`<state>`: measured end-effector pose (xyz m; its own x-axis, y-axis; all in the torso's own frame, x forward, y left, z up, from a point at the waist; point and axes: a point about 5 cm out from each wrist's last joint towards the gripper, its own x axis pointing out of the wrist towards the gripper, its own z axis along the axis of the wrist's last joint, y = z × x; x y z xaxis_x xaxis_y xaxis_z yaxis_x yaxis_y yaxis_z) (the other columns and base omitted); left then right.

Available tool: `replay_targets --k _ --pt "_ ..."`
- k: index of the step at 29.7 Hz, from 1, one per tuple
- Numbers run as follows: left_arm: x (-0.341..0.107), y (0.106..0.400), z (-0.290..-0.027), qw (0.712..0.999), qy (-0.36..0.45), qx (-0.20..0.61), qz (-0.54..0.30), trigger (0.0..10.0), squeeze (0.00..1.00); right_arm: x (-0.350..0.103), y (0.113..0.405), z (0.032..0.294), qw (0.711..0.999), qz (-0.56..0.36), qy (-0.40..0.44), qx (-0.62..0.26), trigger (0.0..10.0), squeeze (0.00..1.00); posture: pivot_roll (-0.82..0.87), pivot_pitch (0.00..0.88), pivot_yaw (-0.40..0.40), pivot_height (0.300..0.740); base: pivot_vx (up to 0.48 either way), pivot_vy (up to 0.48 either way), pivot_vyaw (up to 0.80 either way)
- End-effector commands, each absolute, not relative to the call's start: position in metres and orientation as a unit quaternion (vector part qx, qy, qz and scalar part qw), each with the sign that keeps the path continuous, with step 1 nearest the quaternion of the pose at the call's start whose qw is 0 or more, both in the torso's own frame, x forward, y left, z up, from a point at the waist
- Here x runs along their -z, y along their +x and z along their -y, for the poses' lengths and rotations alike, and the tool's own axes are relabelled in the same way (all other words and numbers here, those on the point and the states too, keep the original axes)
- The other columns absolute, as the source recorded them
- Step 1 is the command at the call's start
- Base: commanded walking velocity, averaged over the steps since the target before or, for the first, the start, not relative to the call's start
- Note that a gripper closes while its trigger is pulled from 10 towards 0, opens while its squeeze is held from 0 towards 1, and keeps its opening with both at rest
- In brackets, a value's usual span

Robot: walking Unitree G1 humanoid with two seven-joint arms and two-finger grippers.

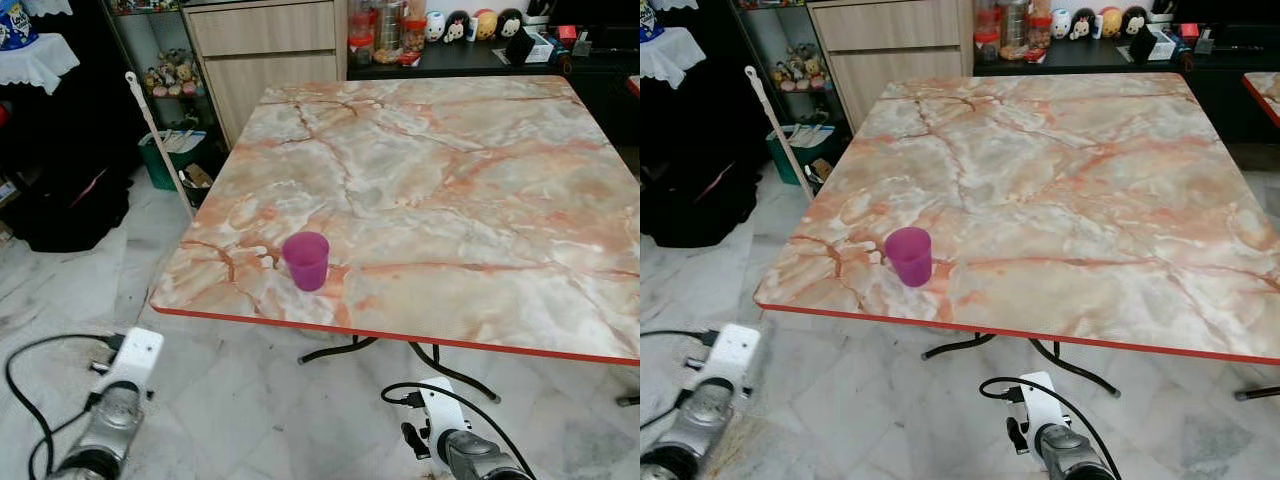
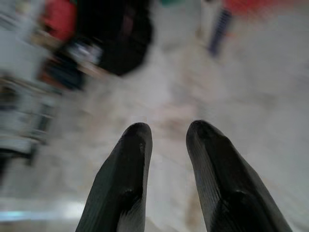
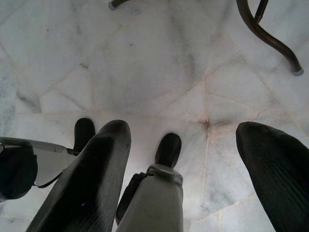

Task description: Setting the table

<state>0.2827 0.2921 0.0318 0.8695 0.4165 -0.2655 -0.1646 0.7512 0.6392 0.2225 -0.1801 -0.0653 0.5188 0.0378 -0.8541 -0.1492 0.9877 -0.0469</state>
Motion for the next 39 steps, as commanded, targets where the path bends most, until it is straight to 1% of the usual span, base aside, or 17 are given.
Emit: replay_targets --k 1,7,8,10,13,14,15,18,22,25,28,32,33,34,35,36,39 --pt "-0.045 0.289 -0.299 0.915 0.317 -0.180 -0.175 10.0 0.00 0.065 0.224 0.175 0.871 -0.484 -0.056 -0.059 10.0 0.00 -0.02 0.062 0.093 0.740 0.000 0.000 0.00" --pt "-0.084 0.317 -0.300 0.929 0.296 -0.194 -0.108 10.0 0.00 0.065 0.224 0.175 0.871 -0.484 -0.055 -0.058 10.0 0.00 -0.02 0.061 0.094 0.740 0.000 0.000 0.00" --pt "-0.096 0.327 -0.294 0.944 0.260 -0.184 -0.081 10.0 0.00 0.065 0.224 0.175 0.871 -0.484 -0.055 -0.058 10.0 0.00 -0.02 0.061 0.094 0.740 0.000 0.000 0.00" --pt "-0.104 0.332 -0.290 0.953 0.240 -0.174 -0.064 10.0 0.00 0.065 0.224 0.175 0.871 -0.484 -0.055 -0.058 10.0 0.00 -0.02 0.061 0.094 0.740 0.000 0.000 0.00" --pt "-0.124 0.349 -0.274 0.979 0.138 -0.148 -0.027 10.0 0.00 0.065 0.224 0.175 0.871 -0.484 -0.055 -0.058 10.0 0.00 -0.02 0.062 0.094 0.740 0.000 0.000 0.00" --pt "-0.134 0.357 -0.264 0.987 0.108 -0.119 -0.013 10.0 0.00 0.065 0.225 0.175 0.871 -0.484 -0.056 -0.058 10.0 0.00 -0.02 0.062 0.093 0.740 0.000 0.000 0.00" --pt "-0.134 0.357 -0.264 0.987 0.108 -0.119 -0.013 10.0 0.00 0.065 0.225 0.175 0.871 -0.484 -0.056 -0.058 10.0 0.00 -0.02 0.062 0.093 0.740 0.000 0.000 0.00" --pt "-0.152 0.370 -0.244 0.996 0.053 -0.067 0.006 10.0 0.00 0.064 0.225 0.175 0.871 -0.484 -0.056 -0.058 10.0 0.00 -0.02 0.061 0.094 0.740 0.000 0.000 0.00" --pt "-0.162 0.375 -0.231 0.999 0.026 -0.028 0.006 10.0 0.00 0.064 0.225 0.175 0.871 -0.484 -0.056 -0.057 10.0 0.00 -0.02 0.061 0.097 0.740 0.000 0.000 0.00" --pt "-0.173 0.378 -0.214 0.999 0.007 0.037 -0.002 10.0 0.00 0.064 0.225 0.175 0.870 -0.486 -0.056 -0.058 10.0 0.00 -0.02 0.062 0.099 0.740 0.000 0.000 0.00" --pt "-0.179 0.377 -0.205 0.997 -0.005 0.074 -0.009 10.0 0.00 0.064 0.225 0.176 0.870 -0.487 -0.057 -0.058 10.0 0.00 -0.02 0.062 0.099 0.740 0.000 0.000 0.00" --pt "-0.182 0.375 -0.202 0.996 -0.013 0.090 -0.017 10.0 0.00 0.064 0.225 0.176 0.870 -0.487 -0.057 -0.058 10.0 0.00 -0.02 0.062 0.099 0.740 0.000 0.000 0.00" --pt "-0.187 0.374 -0.198 0.994 -0.017 0.104 -0.018 10.0 0.37 0.064 0.225 0.176 0.870 -0.487 -0.057 -0.058 10.0 0.00 -0.02 0.064 0.102 0.740 0.000 0.000 0.00" --pt "-0.191 0.373 -0.193 0.993 -0.020 0.118 -0.016 10.0 0.70 0.065 0.225 0.176 0.869 -0.487 -0.057 -0.058 10.0 0.00 -0.02 0.064 0.102 0.740 0.000 0.000 0.00" --pt "-0.191 0.373 -0.193 0.993 -0.020 0.118 -0.016 10.0 0.70 0.065 0.225 0.176 0.869 -0.487 -0.057 -0.058 10.0 0.00 -0.02 0.064 0.102 0.740 0.000 0.000 0.00" --pt "-0.195 0.372 -0.184 0.989 -0.024 0.143 -0.016 10.0 1.00 0.065 0.224 0.176 0.869 -0.488 -0.057 -0.058 10.0 0.00 -0.02 0.066 0.102 0.740 0.000 0.000 0.00" --pt "-0.195 0.372 -0.174 0.986 -0.019 0.163 -0.032 10.0 1.00 0.065 0.224 0.176 0.869 -0.488 -0.058 -0.058 10.0 0.00 -0.02 0.066 0.102 0.740 0.000 0.000 0.00"
